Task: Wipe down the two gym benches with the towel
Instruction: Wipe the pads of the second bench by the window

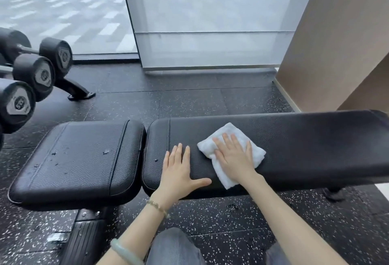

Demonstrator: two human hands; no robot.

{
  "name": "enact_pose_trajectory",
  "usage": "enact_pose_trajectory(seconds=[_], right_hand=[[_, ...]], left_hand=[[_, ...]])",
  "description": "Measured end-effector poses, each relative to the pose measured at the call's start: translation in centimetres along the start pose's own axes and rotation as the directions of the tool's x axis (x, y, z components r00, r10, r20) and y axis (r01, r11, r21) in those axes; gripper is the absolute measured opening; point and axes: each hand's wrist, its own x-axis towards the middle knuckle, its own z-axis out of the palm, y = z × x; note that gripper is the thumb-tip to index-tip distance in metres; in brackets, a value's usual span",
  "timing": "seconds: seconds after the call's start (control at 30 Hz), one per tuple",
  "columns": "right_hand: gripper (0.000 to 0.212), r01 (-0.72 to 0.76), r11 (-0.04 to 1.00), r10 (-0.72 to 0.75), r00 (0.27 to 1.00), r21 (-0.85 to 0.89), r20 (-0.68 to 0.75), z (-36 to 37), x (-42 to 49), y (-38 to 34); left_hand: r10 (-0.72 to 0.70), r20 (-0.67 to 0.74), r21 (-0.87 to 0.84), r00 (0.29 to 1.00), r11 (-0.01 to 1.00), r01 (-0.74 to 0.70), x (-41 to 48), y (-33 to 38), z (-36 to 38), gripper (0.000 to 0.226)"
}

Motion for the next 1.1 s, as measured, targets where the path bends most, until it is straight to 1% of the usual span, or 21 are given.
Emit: enact_pose_trajectory(seconds=[0.07,0.17,0.27,0.3,0.4,0.5,0.57,0.63,0.7,0.77,0.83,0.9,0.93,1.0,1.03,1.1], right_hand=[[0.048,0.011,1.0,-0.011,1.0,0.014,-0.011,-0.4,2.7,0.2],[0.048,0.038,0.999,-0.039,0.999,0.017,0.028,-1.3,6.7,0.4],[0.048,0.075,0.997,-0.075,0.997,0.015,0.029,-1.9,9.1,2.0],[0.048,0.067,0.998,-0.067,0.998,0.013,0.016,-2.1,9.4,3.2],[0.05,-0.041,0.999,0.041,0.999,0.008,-0.017,-2.8,9.6,8.6],[0.051,-0.164,0.986,0.164,0.986,0.016,-0.002,-3.6,9.0,13.2],[0.051,-0.211,0.978,0.211,0.978,-0.003,-0.004,-3.5,8.8,13.4],[0.051,-0.23,0.973,0.23,0.973,-0.008,-0.01,-3.2,8.2,11.5],[0.051,-0.168,0.986,0.168,0.986,-0.005,-0.005,-2.4,6.9,8.4],[0.05,-0.044,0.999,0.044,0.999,-0.012,-0.003,-1.3,4.9,5.0],[0.049,0.079,0.997,-0.079,0.997,-0.003,0.003,-0.5,2.4,2.7],[0.049,0.174,0.985,-0.174,0.985,0.005,0.003,0.1,0.0,2.7],[0.049,0.198,0.98,-0.198,0.98,0.008,-0.003,0.2,-0.9,3.7],[0.048,0.173,0.985,-0.173,0.985,0.006,-0.03,-0.1,-2.2,7.0],[0.047,0.128,0.992,-0.128,0.991,-0.002,-0.046,-0.4,-2.6,8.8],[0.047,-0.004,1.0,0.005,0.999,0.002,-0.053,-1.2,-2.8,12.1]], left_hand=[[-0.001,-0.02,0.006,1.0,1.0,0.001,0.2,-0.1,0.2,0.128],[-0.014,-0.001,-0.005,1.0,1.0,0.014,0.1,-0.1,0.1,0.142],[-0.033,0.001,0.006,0.999,0.999,0.033,0.1,-0.2,0.0,0.136],[-0.037,0.007,0.004,0.999,0.999,0.037,0.1,-0.2,-0.1,0.133],[-0.047,0.023,-0.014,0.999,0.999,0.047,0.3,0.0,-0.1,0.133],[-0.057,0.03,-0.026,0.998,0.998,0.058,0.2,0.2,-0.1,0.136],[-0.07,0.04,-0.039,0.997,0.997,0.072,0.1,0.3,-0.3,0.135],[-0.074,0.048,-0.046,0.996,0.996,0.076,0.0,0.4,-0.5,0.137],[-0.078,0.04,-0.06,0.996,0.995,0.08,0.0,0.3,-0.5,0.142],[-0.084,0.023,-0.076,0.996,0.993,0.085,0.1,0.1,-0.5,0.146],[-0.085,0.018,-0.078,0.996,0.993,0.086,0.0,0.2,-0.3,0.148],[-0.086,0.011,-0.08,0.996,0.993,0.087,0.0,0.1,-0.2,0.148],[-0.083,0.011,-0.084,0.996,0.993,0.084,0.0,0.1,-0.2,0.148],[-0.077,0.004,-0.089,0.997,0.993,0.077,0.0,-0.1,-0.2,0.147],[-0.074,-0.002,-0.087,0.997,0.994,0.073,0.1,-0.1,-0.2,0.147],[-0.065,-0.005,-0.08,0.998,0.995,0.065,0.1,0.1,-0.2,0.147]])
